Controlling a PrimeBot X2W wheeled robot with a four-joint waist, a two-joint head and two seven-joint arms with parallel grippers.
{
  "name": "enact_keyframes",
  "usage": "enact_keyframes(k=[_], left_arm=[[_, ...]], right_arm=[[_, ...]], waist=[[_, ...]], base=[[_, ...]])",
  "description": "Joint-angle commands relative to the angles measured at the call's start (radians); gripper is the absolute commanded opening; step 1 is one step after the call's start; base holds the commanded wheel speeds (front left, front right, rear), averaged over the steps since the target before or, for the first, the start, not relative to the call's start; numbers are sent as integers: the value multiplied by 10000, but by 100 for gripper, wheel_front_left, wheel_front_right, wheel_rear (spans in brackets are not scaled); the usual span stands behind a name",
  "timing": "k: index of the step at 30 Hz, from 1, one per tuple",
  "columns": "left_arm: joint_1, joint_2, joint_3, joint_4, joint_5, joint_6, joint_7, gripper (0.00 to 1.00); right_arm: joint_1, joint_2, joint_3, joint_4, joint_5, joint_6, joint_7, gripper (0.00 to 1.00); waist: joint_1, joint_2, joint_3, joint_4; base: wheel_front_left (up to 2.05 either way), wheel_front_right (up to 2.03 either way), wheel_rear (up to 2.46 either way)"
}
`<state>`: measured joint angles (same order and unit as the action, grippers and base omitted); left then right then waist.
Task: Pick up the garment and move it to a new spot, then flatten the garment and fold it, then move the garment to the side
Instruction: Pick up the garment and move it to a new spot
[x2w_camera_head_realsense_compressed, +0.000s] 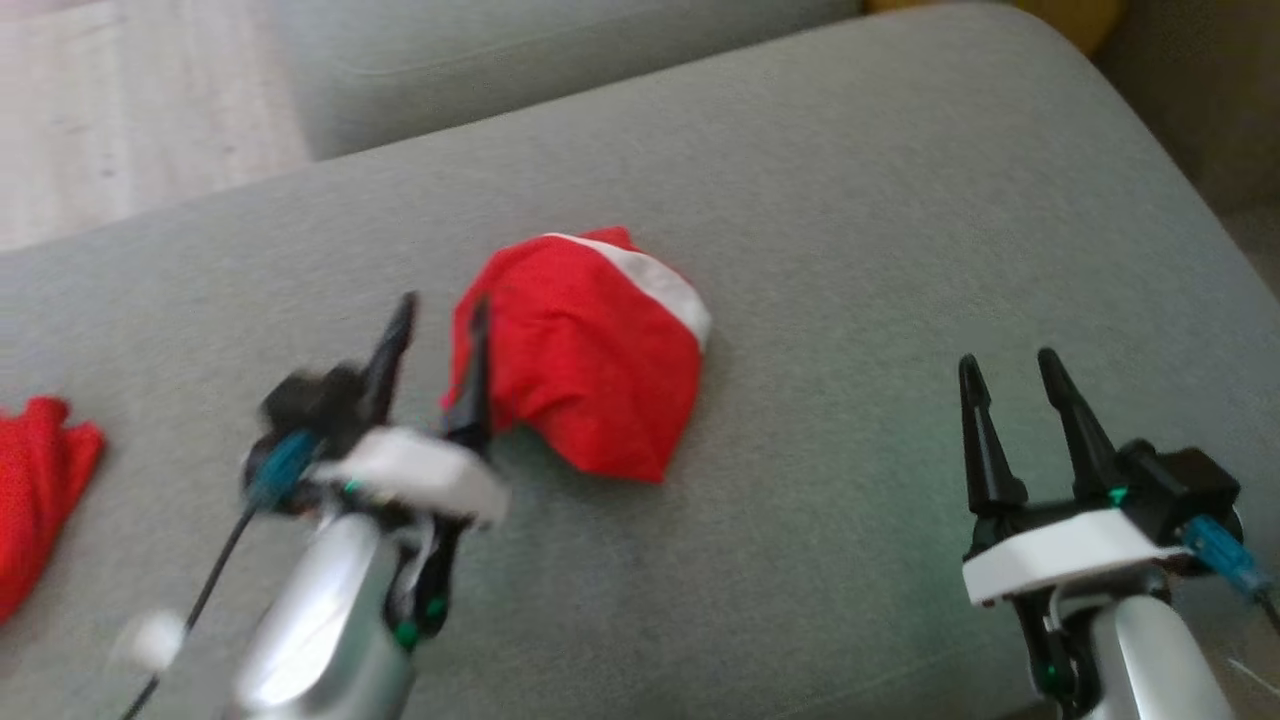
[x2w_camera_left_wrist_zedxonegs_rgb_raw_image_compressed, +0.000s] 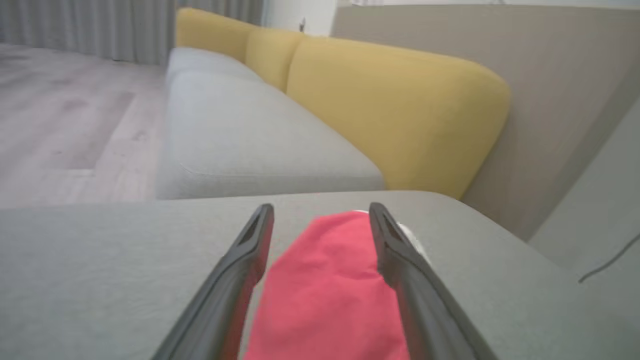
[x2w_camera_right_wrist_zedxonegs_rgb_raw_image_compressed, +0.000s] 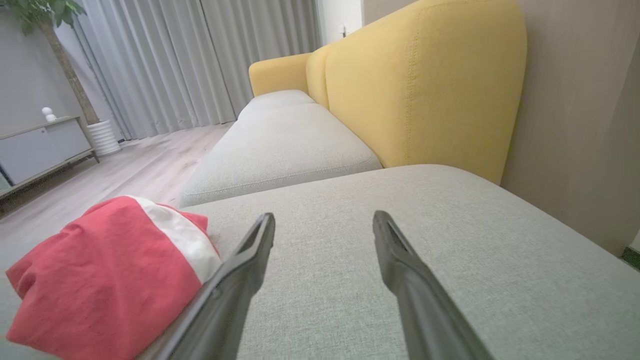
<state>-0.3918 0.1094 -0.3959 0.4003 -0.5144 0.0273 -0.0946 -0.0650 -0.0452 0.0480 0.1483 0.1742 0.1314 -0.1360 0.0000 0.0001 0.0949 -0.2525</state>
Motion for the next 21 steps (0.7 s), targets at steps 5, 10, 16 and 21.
enact_keyframes(k=[5,10,16,21], left_arm=[[1505,1157,1270,-1337,-52,303,-1229,100],[2673,1759,1896,-1573,79,431,-1567,100],[3345,1736,2260,-1740,133,404,-1653,100],[3474,1617,2310,-1800,311,376,-1666,100]], right_arm=[[126,-50,35,-424,-176,-7,227,100],[245,-50,-33,-383,-158,-7,415,100],[344,-50,-11,-276,-88,-7,536,100],[378,-50,23,-238,-20,-7,555,100]], waist=[[0,-1,-479,1004],[0,-1,-578,1463],[0,-1,-618,1726],[0,-1,-645,1695]], base=[[0,0,0],[0,0,0],[0,0,0],[0,0,0]])
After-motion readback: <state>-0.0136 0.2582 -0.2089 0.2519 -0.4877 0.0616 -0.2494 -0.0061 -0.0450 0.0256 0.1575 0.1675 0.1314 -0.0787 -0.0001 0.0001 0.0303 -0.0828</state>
